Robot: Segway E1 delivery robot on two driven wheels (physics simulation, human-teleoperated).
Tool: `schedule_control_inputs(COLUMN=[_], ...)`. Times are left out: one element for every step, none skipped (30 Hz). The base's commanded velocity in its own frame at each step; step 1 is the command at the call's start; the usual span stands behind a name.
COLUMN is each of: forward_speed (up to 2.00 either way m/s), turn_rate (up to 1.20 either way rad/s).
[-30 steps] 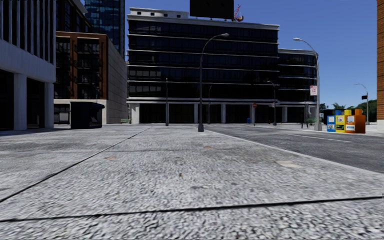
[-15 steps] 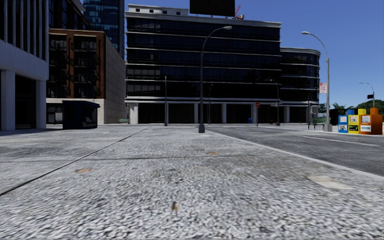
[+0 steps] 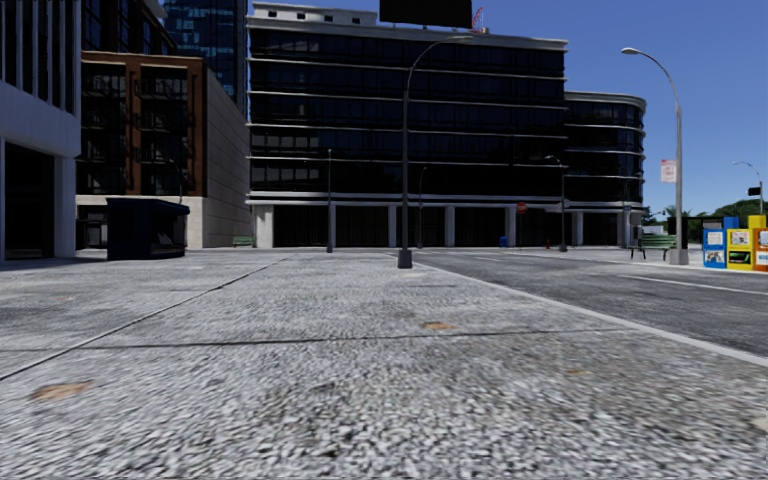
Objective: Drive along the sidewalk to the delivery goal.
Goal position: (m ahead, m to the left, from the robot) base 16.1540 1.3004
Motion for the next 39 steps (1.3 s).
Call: schedule_control_inputs(forward_speed=[2.0, 2.0, 2.0, 2.0, 2.0, 2.0, 2.0, 2.0, 2.0, 2.0, 2.0, 2.0, 2.0, 2.0, 2.0, 2.0, 2.0, 2.0, 2.0, 2.0, 2.0, 2.0, 2.0, 2.0, 2.0, 2.0, 2.0, 2.0, 2.0, 2.0, 2.0, 2.0, 2.0, 2.0, 2.0, 2.0, 2.0, 2.0, 2.0], turn_rate=[0.0, 0.0, 0.0, 0.0, 0.0, 0.0, 0.0, 0.0, 0.0, 0.0, 0.0, 0.0, 0.0, 0.0, 0.0, 0.0, 0.0, 0.0, 0.0, 0.0, 0.0, 0.0, 0.0, 0.0, 0.0, 0.0, 0.0, 0.0, 0.0, 0.0, 0.0, 0.0, 0.0, 0.0, 0.0, 0.0, 0.0, 0.0, 0.0])
